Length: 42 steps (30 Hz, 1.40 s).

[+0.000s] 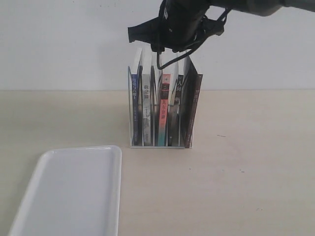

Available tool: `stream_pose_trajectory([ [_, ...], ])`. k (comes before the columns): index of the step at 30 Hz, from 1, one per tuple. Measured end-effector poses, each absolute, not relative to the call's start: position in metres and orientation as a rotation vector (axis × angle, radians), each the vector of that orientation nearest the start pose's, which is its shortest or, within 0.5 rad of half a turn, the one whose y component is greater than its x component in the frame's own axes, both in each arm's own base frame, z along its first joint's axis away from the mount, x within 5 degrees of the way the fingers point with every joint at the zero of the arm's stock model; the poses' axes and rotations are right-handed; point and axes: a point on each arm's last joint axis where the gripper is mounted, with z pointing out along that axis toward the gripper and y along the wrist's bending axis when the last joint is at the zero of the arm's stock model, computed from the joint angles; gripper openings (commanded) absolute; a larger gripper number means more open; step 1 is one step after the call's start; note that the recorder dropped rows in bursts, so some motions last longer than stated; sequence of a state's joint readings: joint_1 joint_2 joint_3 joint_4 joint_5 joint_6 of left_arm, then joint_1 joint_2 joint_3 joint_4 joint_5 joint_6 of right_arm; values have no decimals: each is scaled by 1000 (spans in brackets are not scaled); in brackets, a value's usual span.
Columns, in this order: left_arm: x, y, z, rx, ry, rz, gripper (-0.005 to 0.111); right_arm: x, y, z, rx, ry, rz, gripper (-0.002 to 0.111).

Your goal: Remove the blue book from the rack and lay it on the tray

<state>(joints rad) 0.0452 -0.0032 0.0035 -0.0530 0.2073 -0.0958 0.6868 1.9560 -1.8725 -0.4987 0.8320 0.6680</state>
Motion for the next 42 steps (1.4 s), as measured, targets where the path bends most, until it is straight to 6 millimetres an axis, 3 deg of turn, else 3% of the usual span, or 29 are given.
stream_pose_trajectory([
  [10, 56, 2, 193, -155, 1685, -86, 4, 339, 310, 343, -386, 2170, 254, 46],
  [20, 56, 2, 193, -155, 1685, -86, 4, 355, 331, 305, -359, 2182, 334, 46],
  [25, 56, 2, 193, -155, 1685, -86, 4, 361, 334, 294, -362, 2167, 309, 46],
  [42, 56, 2, 193, -155, 1685, -86, 4, 364, 327, 294, -331, 2163, 201, 46],
])
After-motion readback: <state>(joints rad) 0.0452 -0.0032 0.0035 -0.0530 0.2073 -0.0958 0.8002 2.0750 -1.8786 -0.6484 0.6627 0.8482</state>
